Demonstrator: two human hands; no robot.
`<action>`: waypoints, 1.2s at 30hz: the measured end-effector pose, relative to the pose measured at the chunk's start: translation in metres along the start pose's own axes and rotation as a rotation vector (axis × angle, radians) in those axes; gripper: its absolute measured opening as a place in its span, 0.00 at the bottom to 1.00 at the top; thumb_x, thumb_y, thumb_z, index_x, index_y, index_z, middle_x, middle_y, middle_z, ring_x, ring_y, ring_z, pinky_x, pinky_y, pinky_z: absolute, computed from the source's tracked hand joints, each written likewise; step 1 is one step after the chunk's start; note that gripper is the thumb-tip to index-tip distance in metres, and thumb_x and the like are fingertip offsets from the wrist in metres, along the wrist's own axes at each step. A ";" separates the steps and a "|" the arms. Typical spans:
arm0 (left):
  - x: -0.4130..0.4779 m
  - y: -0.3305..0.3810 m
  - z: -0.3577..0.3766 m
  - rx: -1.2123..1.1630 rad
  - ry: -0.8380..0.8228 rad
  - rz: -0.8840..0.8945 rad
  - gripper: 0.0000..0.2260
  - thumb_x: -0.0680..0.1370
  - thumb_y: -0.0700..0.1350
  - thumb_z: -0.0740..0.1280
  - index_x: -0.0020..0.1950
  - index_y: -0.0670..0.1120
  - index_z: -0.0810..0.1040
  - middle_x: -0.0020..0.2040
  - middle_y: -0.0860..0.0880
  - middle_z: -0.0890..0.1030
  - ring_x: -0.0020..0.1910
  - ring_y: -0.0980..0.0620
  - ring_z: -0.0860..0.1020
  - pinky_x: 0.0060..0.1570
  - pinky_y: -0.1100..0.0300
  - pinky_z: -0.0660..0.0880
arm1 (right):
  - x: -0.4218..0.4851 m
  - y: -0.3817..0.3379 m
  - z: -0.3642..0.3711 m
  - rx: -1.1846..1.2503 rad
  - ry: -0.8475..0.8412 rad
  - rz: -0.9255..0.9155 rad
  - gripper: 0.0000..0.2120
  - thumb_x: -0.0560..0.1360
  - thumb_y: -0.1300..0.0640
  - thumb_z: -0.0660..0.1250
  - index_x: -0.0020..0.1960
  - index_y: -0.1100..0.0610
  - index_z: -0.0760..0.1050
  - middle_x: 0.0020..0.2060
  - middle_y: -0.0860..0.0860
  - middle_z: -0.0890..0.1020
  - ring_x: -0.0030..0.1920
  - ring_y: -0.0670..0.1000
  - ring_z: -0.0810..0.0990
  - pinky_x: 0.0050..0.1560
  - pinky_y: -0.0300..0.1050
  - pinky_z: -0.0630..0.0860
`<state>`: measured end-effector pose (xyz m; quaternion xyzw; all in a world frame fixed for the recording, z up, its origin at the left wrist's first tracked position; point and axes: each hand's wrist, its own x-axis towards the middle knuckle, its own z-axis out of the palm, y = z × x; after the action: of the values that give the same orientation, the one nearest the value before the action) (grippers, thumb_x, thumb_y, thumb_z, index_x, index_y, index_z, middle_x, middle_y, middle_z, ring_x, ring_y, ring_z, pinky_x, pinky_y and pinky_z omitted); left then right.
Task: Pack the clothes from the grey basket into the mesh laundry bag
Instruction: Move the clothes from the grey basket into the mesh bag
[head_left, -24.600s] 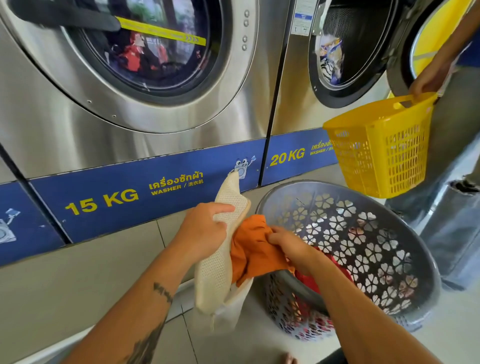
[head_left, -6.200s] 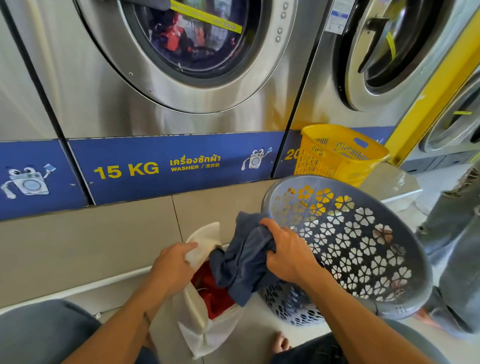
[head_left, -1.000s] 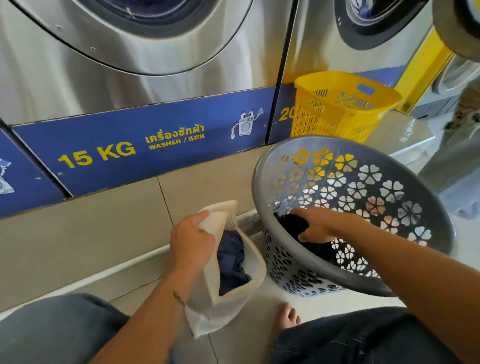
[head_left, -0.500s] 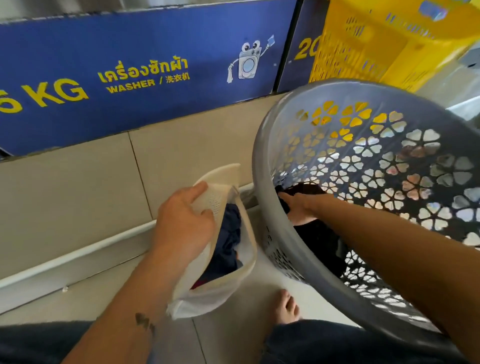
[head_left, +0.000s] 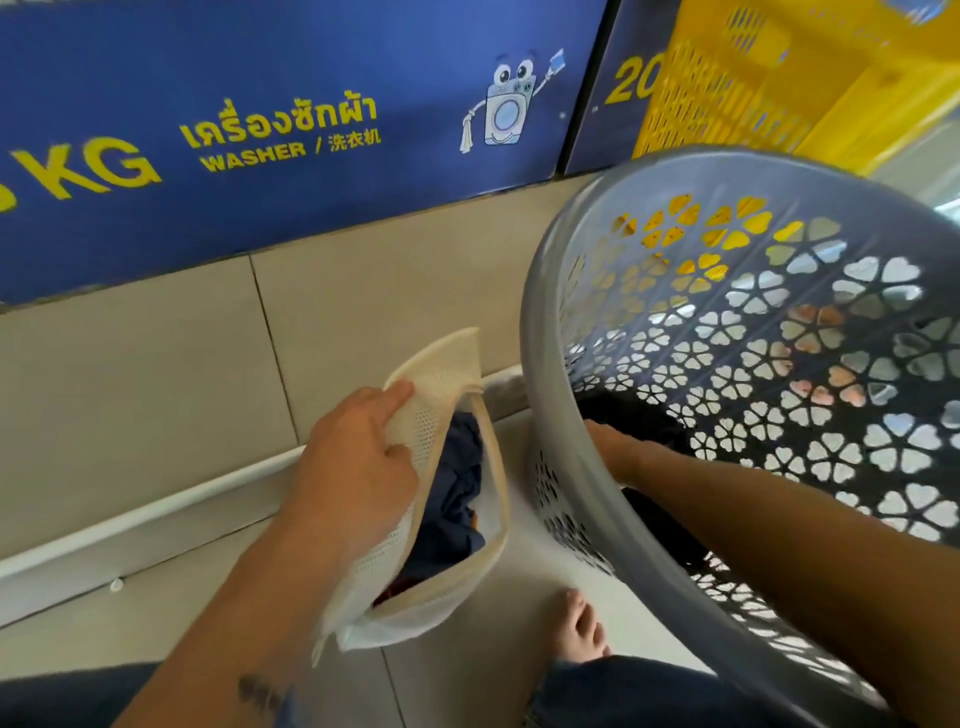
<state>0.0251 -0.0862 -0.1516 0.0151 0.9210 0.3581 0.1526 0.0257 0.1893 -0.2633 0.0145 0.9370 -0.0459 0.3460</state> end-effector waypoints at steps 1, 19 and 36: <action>-0.001 -0.001 -0.003 0.003 0.005 0.007 0.26 0.78 0.35 0.64 0.73 0.55 0.71 0.67 0.55 0.72 0.57 0.55 0.70 0.55 0.65 0.64 | -0.006 -0.001 -0.009 0.050 -0.018 -0.007 0.18 0.73 0.59 0.69 0.62 0.61 0.76 0.59 0.61 0.80 0.60 0.63 0.79 0.51 0.48 0.75; -0.097 -0.010 -0.061 0.029 -0.008 -0.025 0.26 0.75 0.33 0.61 0.72 0.51 0.72 0.68 0.44 0.74 0.59 0.42 0.77 0.58 0.51 0.76 | -0.249 -0.061 -0.136 0.421 0.837 -0.202 0.17 0.60 0.58 0.64 0.48 0.57 0.78 0.40 0.52 0.84 0.43 0.54 0.81 0.41 0.50 0.78; -0.129 -0.046 -0.094 -0.303 0.001 -0.125 0.21 0.75 0.37 0.66 0.67 0.48 0.78 0.61 0.46 0.81 0.58 0.47 0.79 0.62 0.52 0.76 | -0.242 -0.216 -0.060 -0.401 0.907 -0.400 0.29 0.54 0.54 0.78 0.53 0.50 0.72 0.46 0.53 0.73 0.42 0.56 0.73 0.31 0.44 0.60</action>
<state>0.1246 -0.1999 -0.0822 -0.0655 0.8556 0.4830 0.1744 0.1576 -0.0185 -0.0442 -0.2124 0.9673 0.0801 -0.1133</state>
